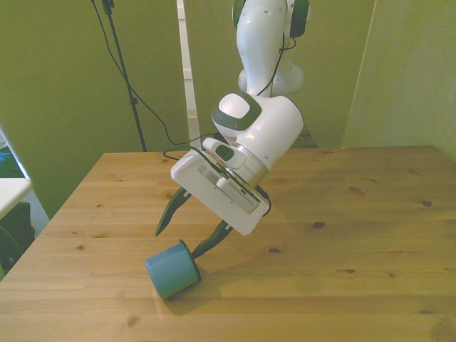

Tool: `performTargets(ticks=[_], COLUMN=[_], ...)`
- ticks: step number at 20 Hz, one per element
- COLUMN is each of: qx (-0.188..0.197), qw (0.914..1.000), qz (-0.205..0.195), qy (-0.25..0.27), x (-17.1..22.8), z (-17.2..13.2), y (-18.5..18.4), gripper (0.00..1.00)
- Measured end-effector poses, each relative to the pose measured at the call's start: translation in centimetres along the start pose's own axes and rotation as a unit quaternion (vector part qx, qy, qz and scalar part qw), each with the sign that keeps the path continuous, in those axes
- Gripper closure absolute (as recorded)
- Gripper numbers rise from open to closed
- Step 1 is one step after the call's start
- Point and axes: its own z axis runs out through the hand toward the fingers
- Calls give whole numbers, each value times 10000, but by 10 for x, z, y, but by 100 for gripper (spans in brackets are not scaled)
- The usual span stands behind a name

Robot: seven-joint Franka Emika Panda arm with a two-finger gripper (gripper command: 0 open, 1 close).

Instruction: Flip the mug upright

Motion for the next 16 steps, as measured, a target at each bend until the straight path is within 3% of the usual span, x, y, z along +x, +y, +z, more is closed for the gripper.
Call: performTargets(ticks=[10,11,16], qx=[-548,-573,-690], qw=[9973,9970,9957], qz=[156,173,224], qy=[471,495,578], x=[-4,-3,-2], z=[9,10,17], y=[-2,-3,-5], gripper=[0,100,100])
